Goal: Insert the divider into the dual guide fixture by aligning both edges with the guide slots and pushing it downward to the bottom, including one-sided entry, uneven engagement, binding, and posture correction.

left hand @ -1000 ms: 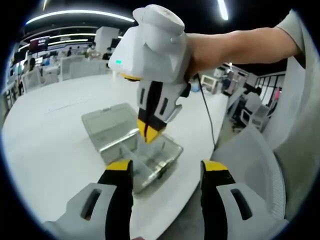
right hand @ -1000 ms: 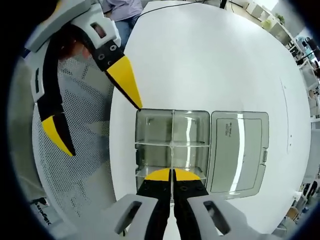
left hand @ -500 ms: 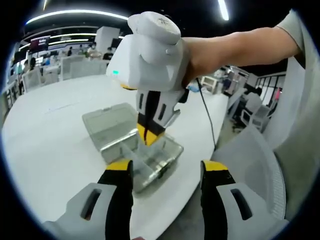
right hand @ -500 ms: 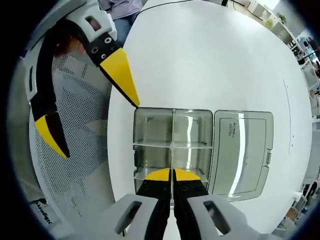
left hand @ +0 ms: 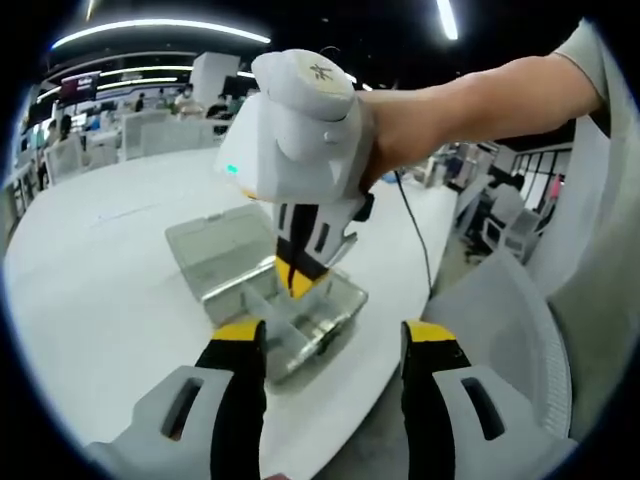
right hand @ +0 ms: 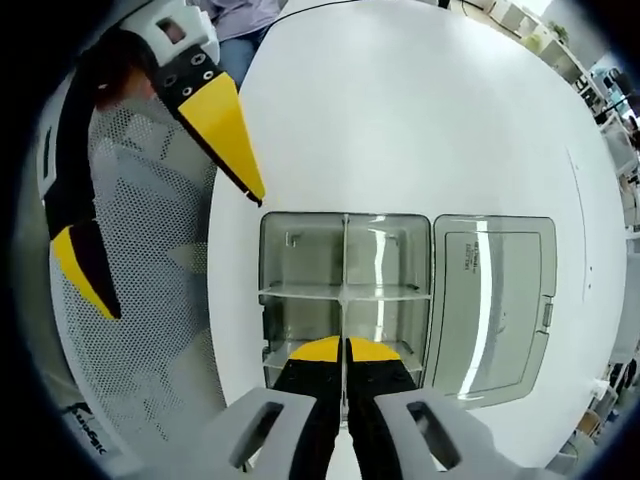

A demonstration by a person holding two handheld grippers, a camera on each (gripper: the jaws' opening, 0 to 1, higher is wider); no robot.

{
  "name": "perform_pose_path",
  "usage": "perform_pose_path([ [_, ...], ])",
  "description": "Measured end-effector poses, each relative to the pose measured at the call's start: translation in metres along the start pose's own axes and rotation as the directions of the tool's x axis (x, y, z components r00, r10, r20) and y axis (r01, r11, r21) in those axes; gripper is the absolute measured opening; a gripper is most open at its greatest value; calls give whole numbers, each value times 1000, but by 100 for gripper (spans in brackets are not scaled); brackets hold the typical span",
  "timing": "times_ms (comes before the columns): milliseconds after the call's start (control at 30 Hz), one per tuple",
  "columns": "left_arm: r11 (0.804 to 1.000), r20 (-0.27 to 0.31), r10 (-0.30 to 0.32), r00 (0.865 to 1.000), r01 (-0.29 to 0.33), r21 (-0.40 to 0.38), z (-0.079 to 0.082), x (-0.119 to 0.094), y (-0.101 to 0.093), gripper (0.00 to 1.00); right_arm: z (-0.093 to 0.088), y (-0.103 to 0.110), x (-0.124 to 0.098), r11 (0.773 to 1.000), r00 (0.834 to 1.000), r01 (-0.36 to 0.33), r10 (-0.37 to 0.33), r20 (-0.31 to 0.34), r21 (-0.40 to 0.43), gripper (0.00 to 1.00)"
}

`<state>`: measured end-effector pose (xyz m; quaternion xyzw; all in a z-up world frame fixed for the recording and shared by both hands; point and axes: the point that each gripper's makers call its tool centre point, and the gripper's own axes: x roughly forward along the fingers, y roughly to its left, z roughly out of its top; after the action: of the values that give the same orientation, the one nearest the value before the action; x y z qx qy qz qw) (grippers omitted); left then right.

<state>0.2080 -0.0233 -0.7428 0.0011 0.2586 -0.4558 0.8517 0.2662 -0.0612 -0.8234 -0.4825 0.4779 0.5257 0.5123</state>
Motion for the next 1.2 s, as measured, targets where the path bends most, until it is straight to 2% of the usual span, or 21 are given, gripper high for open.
perform_pose_path([
  [1200, 1000, 3, 5, 1000, -5, -9, -3, 0, 1, 52, -1, -2, 17, 1000, 1000, 0, 0, 21, 21, 0],
])
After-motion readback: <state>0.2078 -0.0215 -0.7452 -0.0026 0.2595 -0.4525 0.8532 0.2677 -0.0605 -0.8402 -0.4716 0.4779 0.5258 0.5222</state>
